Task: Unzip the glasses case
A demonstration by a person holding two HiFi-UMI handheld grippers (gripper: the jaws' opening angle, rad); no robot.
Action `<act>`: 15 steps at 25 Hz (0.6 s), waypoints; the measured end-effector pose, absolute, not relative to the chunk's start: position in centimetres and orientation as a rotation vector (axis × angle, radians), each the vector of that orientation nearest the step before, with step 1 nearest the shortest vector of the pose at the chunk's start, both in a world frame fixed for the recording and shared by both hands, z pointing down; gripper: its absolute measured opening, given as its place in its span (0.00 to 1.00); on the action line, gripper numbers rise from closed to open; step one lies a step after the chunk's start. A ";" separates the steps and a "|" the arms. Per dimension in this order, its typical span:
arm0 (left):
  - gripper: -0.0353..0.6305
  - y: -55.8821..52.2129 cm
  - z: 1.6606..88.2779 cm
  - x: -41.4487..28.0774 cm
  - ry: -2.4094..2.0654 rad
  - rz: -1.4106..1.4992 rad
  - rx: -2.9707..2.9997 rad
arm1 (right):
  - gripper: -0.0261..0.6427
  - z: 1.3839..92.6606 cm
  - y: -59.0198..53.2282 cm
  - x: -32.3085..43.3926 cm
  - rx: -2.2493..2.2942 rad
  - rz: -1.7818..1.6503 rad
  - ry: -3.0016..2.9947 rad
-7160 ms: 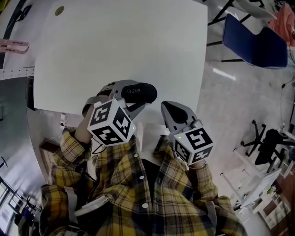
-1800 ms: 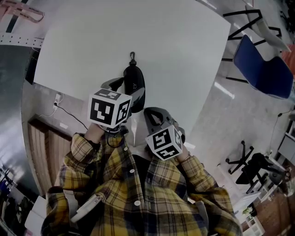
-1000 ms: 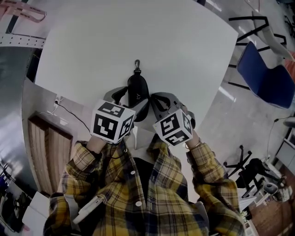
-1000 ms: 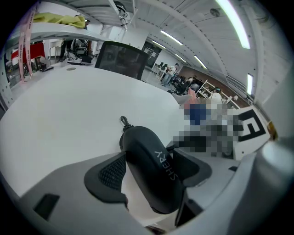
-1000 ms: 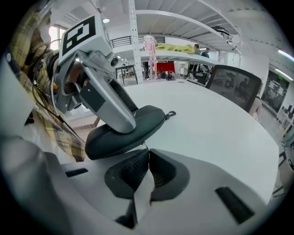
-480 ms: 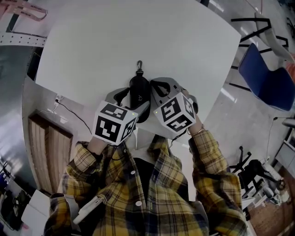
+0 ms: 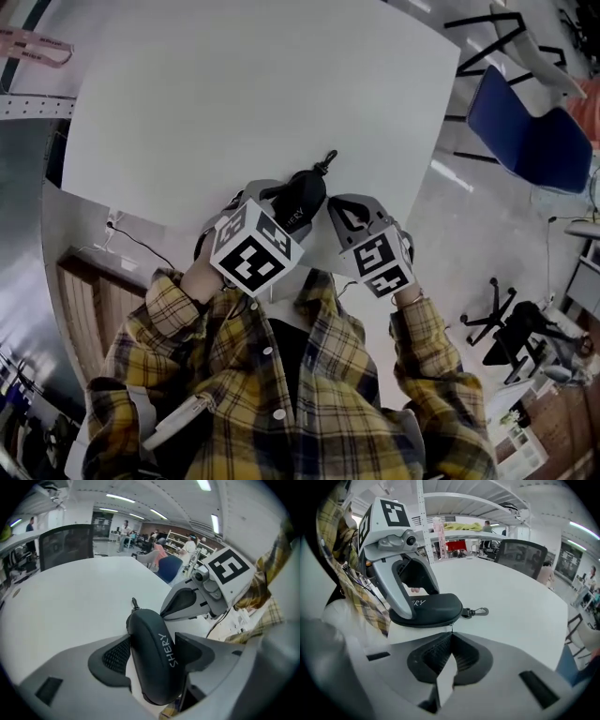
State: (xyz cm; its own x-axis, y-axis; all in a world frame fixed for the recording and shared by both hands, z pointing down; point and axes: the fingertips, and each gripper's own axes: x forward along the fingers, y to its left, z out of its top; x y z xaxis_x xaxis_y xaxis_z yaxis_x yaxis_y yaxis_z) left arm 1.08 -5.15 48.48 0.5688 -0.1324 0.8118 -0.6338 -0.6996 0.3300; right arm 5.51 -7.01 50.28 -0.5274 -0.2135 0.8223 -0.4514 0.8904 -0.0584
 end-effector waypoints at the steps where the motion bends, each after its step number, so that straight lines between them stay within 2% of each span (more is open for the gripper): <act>1: 0.51 -4.7 48.5 1.6 -0.566 1.097 2.219 | 0.04 50.3 -6.0 6.2 0.498 0.366 -2.137; 9: 0.51 -2.7 48.5 4.3 -0.287 1.251 2.393 | 0.04 50.2 -1.8 8.7 0.735 0.560 -2.121; 15: 0.51 -2.6 48.5 4.7 -0.244 1.250 2.399 | 0.04 50.4 -2.5 9.7 0.764 0.482 -2.106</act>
State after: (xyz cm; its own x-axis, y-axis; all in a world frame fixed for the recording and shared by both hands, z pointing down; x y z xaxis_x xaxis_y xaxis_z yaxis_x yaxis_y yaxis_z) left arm 4.74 -2.59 48.55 0.5800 0.0387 0.8137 -0.3413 -0.8954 0.2859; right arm 9.73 -2.53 50.42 -0.4756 -0.3506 0.8068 -0.6666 0.7421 -0.0705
